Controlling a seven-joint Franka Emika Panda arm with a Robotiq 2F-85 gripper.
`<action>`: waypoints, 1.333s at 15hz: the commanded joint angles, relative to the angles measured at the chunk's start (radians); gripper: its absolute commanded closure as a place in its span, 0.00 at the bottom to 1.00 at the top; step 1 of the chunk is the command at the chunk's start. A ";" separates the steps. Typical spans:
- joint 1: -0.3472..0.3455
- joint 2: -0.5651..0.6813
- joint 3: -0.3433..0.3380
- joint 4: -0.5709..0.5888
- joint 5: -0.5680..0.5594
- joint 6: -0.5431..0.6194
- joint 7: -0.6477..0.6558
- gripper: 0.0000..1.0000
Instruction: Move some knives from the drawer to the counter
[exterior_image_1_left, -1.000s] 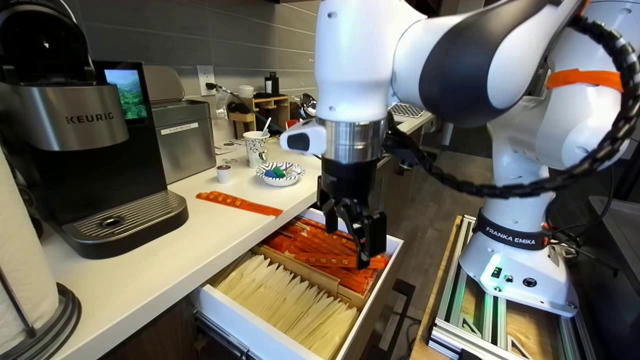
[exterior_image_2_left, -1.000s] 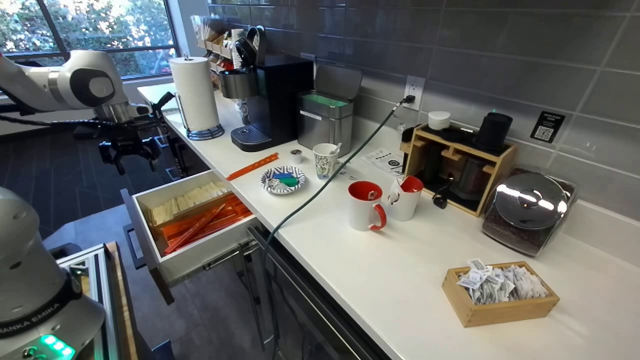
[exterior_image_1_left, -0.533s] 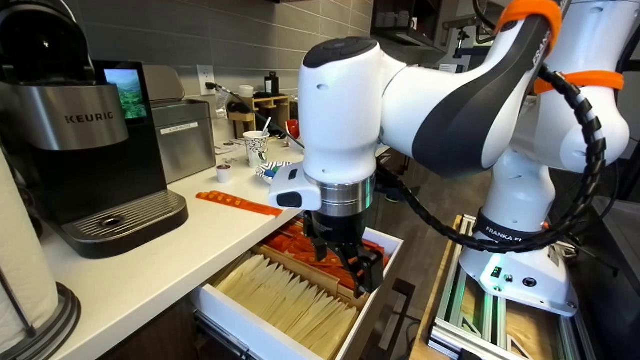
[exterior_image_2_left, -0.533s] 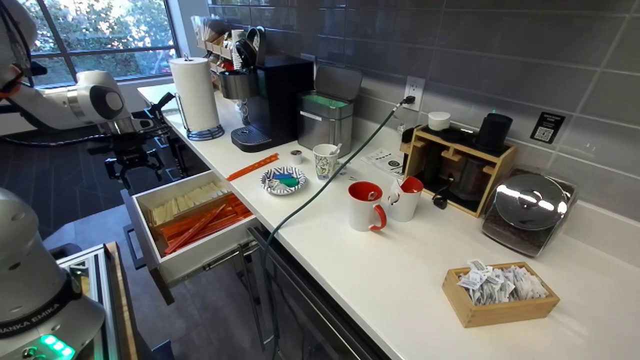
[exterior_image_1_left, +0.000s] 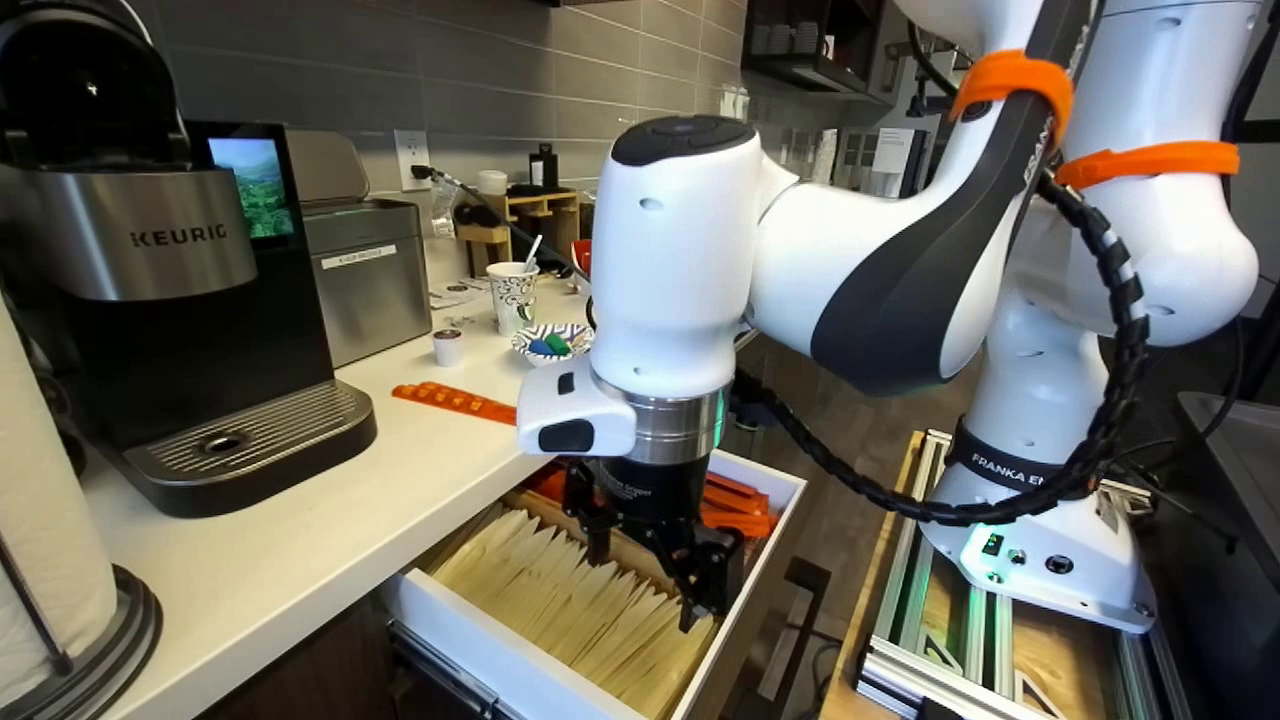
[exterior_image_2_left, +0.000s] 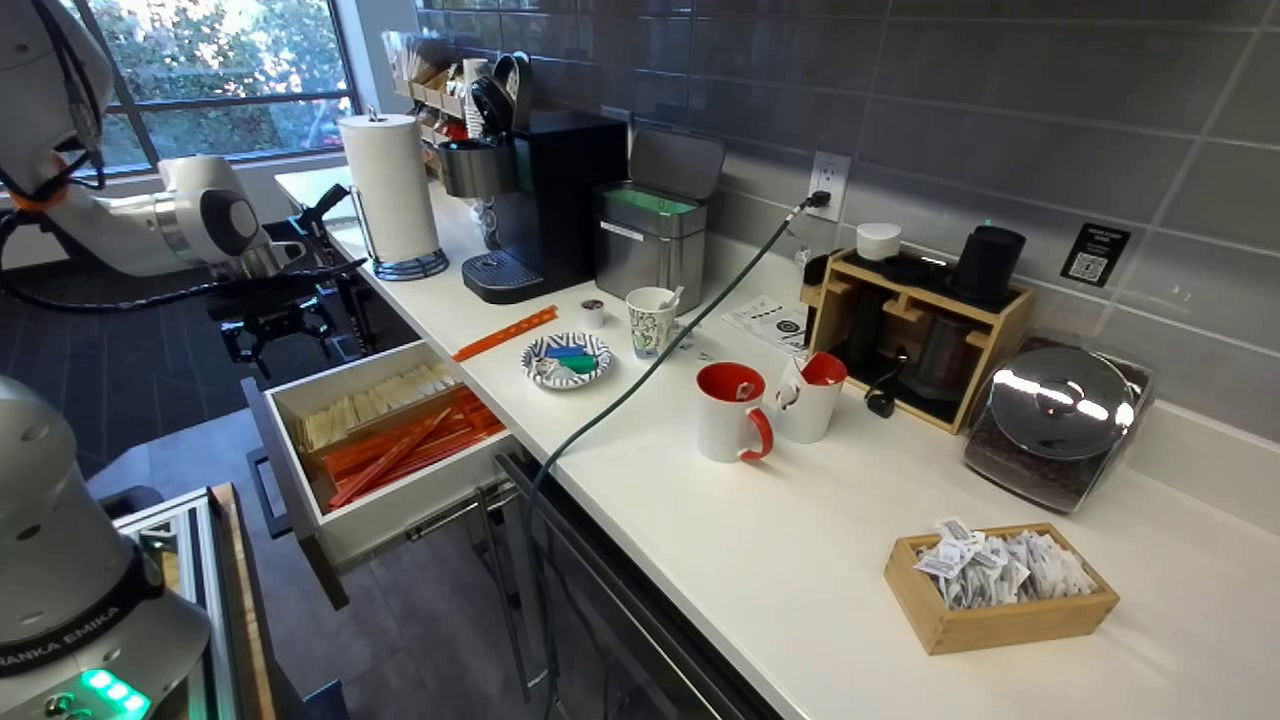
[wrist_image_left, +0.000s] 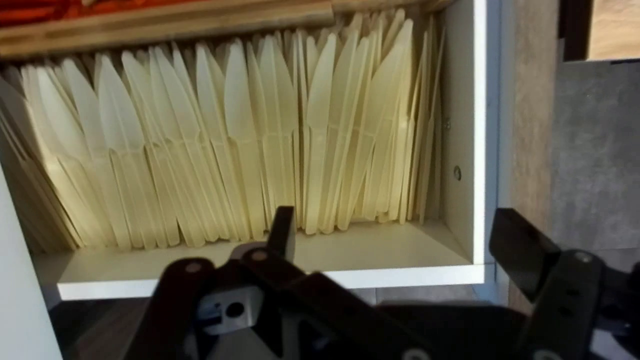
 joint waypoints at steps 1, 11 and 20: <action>-0.037 0.114 -0.016 0.015 -0.039 0.120 -0.152 0.00; -0.034 0.266 -0.107 0.078 -0.130 0.236 -0.057 0.07; 0.087 0.304 -0.211 0.110 -0.243 0.243 0.139 0.37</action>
